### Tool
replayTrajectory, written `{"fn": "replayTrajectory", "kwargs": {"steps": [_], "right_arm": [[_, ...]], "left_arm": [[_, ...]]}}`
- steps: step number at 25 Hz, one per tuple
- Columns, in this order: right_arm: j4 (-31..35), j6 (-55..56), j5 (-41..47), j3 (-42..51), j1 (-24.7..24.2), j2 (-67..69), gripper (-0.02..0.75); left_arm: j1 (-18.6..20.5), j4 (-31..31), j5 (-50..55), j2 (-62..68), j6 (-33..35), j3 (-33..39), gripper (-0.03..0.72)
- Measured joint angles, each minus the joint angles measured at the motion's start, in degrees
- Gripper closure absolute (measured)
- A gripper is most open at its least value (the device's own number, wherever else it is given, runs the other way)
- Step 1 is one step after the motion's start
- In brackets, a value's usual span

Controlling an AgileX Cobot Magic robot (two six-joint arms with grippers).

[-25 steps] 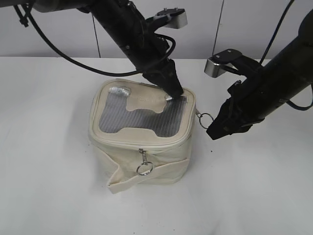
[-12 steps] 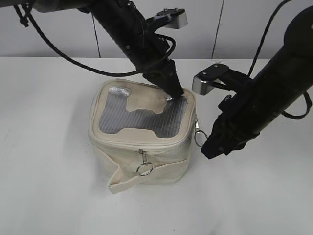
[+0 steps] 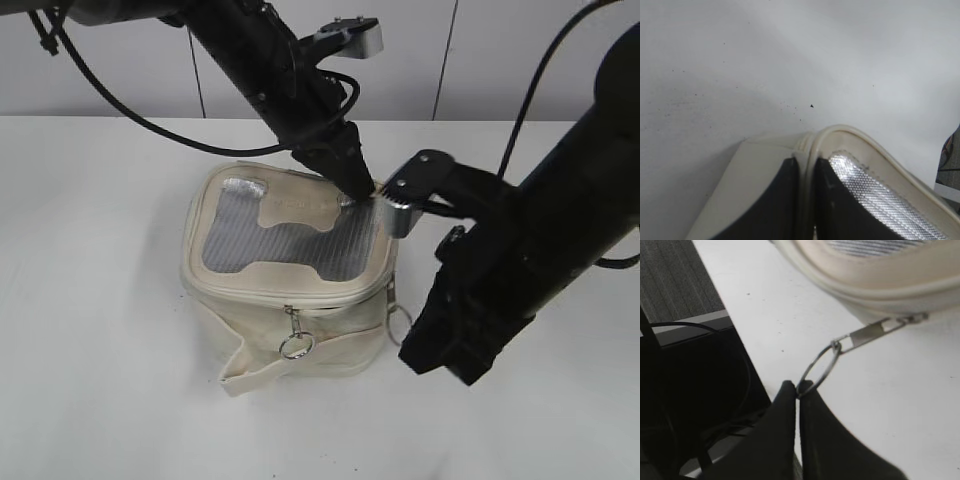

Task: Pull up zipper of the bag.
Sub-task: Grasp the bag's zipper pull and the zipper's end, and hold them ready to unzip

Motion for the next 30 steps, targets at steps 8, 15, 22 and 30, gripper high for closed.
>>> {"fn": "replayTrajectory", "kwargs": {"steps": [8, 15, 22, 30], "right_arm": [[3.8, 1.2, -3.7, 0.2, 13.5, 0.0, 0.733], [6.8, 1.3, -8.4, -4.1, 18.9, 1.8, 0.733], [-4.3, 15.5, -8.2, -4.6, 17.4, -0.5, 0.733], [-8.4, 21.0, -5.5, -3.3, 6.8, -7.6, 0.704]], "left_arm": [[0.0, 0.0, -0.3, 0.0, -0.1, 0.0, 0.624], [0.0, 0.1, -0.3, 0.0, -0.2, 0.0, 0.624], [0.0, 0.1, -0.3, 0.0, -0.2, 0.0, 0.624], [0.0, 0.1, -0.3, 0.0, -0.2, 0.0, 0.624]]}}
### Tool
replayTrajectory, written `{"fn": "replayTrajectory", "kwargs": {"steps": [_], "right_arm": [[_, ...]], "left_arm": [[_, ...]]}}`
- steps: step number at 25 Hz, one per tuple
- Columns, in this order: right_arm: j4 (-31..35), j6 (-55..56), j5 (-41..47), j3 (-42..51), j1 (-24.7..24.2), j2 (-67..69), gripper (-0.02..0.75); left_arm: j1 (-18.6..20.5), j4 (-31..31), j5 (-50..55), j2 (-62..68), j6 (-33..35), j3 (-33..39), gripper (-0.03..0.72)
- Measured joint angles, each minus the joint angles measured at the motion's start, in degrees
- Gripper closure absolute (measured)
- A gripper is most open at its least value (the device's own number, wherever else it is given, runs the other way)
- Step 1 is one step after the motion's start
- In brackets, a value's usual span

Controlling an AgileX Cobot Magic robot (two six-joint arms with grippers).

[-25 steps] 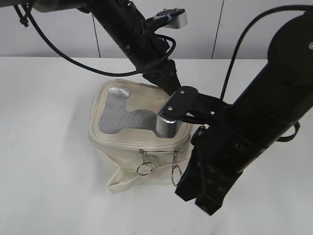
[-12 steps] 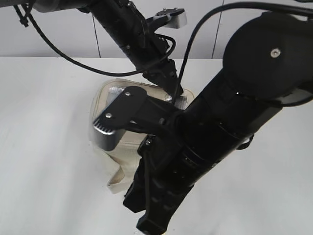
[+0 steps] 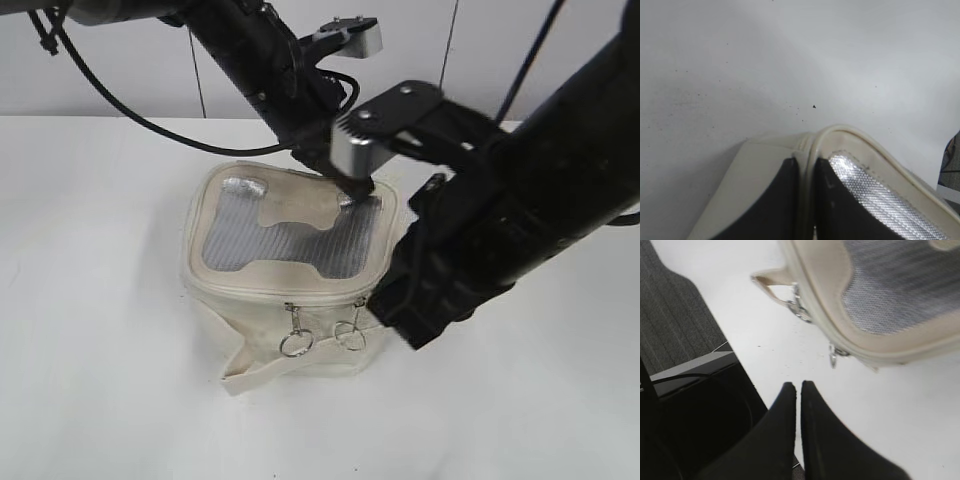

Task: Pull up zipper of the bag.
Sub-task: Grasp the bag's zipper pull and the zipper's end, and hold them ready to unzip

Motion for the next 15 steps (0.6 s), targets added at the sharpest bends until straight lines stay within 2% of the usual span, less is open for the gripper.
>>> {"fn": "replayTrajectory", "kwargs": {"steps": [4, 6, 8, 10, 12, 15], "right_arm": [[0.1, -1.3, 0.8, 4.3, -7.8, -2.0, 0.675], [3.0, -4.8, 1.1, 7.4, -11.4, -2.1, 0.662], [8.9, -10.4, 1.2, 10.2, -14.4, -2.2, 0.651], [17.3, -17.8, 1.2, 12.6, -15.4, -2.2, 0.625], [25.1, -26.5, 0.5, 14.5, -15.6, -2.2, 0.568], [34.9, -36.4, -0.2, 16.2, -15.6, -2.2, 0.44]], "left_arm": [[0.0, 0.0, 0.0, 0.0, 0.0, 0.0, 0.624], [0.0, 0.0, 0.0, 0.0, 0.0, 0.0, 0.625], [0.0, 0.0, 0.0, 0.0, 0.0, 0.0, 0.624], [0.0, 0.0, 0.0, 0.0, 0.0, 0.0, 0.624], [0.0, 0.0, 0.0, 0.0, 0.0, 0.0, 0.624], [0.0, 0.0, 0.1, 0.0, 0.0, 0.0, 0.624]]}}
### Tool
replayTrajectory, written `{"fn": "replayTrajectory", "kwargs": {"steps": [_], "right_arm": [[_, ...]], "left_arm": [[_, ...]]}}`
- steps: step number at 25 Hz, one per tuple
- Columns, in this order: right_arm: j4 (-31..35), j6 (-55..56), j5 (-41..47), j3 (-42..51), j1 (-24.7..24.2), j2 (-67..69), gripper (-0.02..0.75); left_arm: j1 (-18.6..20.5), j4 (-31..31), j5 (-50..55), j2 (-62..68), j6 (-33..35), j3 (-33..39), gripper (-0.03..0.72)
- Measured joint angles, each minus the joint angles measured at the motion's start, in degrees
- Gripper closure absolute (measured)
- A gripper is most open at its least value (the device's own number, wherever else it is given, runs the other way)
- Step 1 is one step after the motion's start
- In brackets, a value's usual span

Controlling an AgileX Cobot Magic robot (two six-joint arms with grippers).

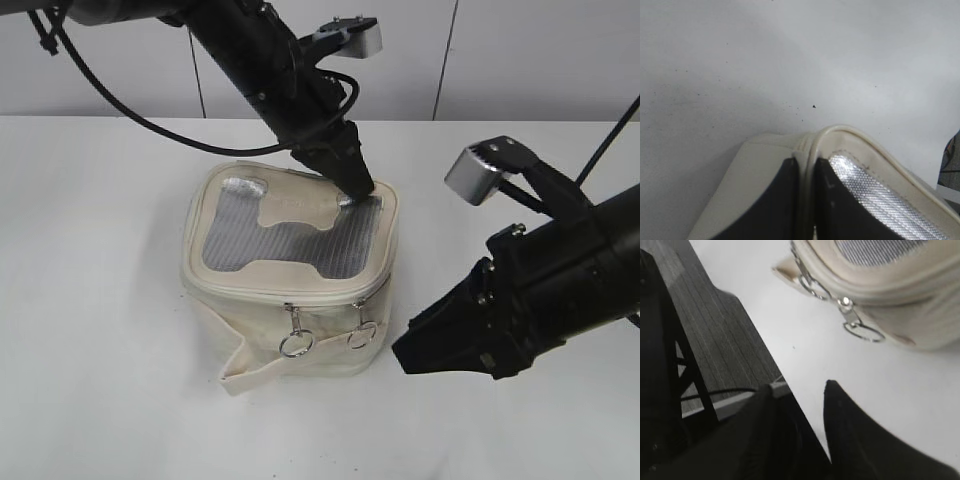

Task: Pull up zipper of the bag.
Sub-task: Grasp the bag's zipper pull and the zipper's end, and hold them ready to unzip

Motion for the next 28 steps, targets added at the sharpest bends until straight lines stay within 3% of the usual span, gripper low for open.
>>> {"fn": "replayTrajectory", "kwargs": {"steps": [3, 10, 21, 25, 28], "right_arm": [[3.6, -5.1, -2.6, 0.4, 0.0, 0.5, 0.365], [6.4, -10.6, -5.5, 0.5, -0.1, 6.5, 0.301], [18.1, -23.2, -7.6, 0.4, -0.1, 15.8, 0.285], [20.0, -26.2, -7.3, -0.4, -0.2, 17.1, 0.351], [20.0, -26.5, -8.1, -0.8, 0.4, 17.5, 0.491]], "left_arm": [[0.0, 0.0, 0.0, 0.0, 0.0, 0.0, 0.624], [0.0, -0.1, 0.0, 0.0, 0.0, 0.0, 0.624], [0.0, -0.1, 0.1, 0.0, 0.0, 0.0, 0.624], [0.1, 0.4, 0.1, 0.0, 0.0, 0.0, 0.624], [0.1, 0.6, 0.3, 0.0, 0.0, 0.0, 0.624]]}}
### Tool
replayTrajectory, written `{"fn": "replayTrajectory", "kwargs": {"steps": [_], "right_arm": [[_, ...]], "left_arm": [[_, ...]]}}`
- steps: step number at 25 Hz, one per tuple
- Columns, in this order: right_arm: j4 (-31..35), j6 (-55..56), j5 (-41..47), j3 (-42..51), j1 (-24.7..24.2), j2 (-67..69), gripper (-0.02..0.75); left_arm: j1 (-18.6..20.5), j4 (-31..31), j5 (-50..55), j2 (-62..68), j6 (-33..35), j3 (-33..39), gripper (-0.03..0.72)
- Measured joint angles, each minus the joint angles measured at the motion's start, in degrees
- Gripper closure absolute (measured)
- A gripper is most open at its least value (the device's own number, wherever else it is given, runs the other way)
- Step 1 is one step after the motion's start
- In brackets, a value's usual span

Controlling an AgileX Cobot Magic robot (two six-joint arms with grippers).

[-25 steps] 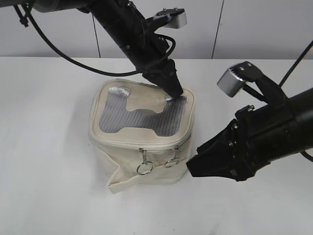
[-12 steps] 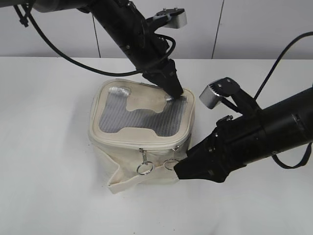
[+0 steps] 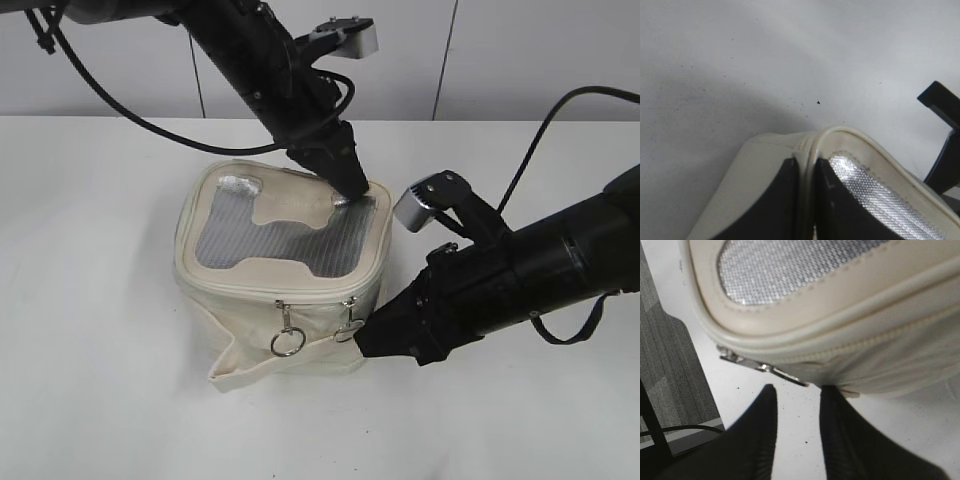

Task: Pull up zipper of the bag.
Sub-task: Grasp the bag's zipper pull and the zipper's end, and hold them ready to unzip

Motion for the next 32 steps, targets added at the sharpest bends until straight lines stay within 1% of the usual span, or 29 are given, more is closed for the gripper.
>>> {"fn": "replayTrajectory", "kwargs": {"steps": [3, 5, 7, 10, 14, 20, 21, 22, 23, 27, 29, 32], "right_arm": [[1.0, -0.3, 1.7, -0.2, 0.9, 0.2, 0.666], [2.0, -0.2, 4.3, -0.5, 1.2, 0.2, 0.731], [2.0, 0.6, 6.0, -0.6, 1.2, 0.2, 0.733], [0.3, 3.0, 6.5, -0.6, 1.2, -0.7, 0.733], [-4.9, 7.9, 6.3, -0.6, 1.2, -3.5, 0.733], [-13.9, 14.9, 3.6, -0.6, 1.2, -7.0, 0.729], [-14.6, 15.4, 3.4, -0.6, 1.2, -7.1, 0.715], [-14.8, 15.6, 3.0, -0.6, 1.2, -7.1, 0.678], [-14.7, 15.6, 2.8, -0.6, 1.2, -7.1, 0.626], [-14.1, 14.1, 1.8, -0.6, 1.2, -6.6, 0.369], [-13.1, 12.5, 1.2, -0.6, 1.2, -5.8, 0.301], [-10.7, 9.2, 0.8, -0.6, 1.2, -4.5, 0.267]], "left_arm": [[0.0, 0.0, 0.0, 0.0, 0.0, 0.0, 0.624], [0.0, -0.1, -0.1, 0.0, 0.0, 0.0, 0.624], [0.0, -0.1, -0.1, 0.0, 0.0, 0.0, 0.624], [0.0, -0.1, -0.1, 0.0, 0.0, 0.0, 0.624], [0.0, -0.1, -0.1, 0.0, 0.0, 0.0, 0.624], [0.0, -0.1, -0.1, 0.0, 0.0, 0.0, 0.624], [0.0, -0.1, -0.1, 0.0, 0.0, 0.0, 0.624], [0.0, -0.1, -0.1, 0.0, 0.0, 0.0, 0.624], [0.0, -0.1, -0.1, 0.0, 0.0, 0.0, 0.624], [0.0, -0.1, -0.1, 0.0, 0.0, 0.0, 0.624], [0.0, -0.1, -0.1, 0.0, 0.0, 0.0, 0.624], [0.0, -0.2, -0.1, 0.0, 0.0, 0.0, 0.624]]}}
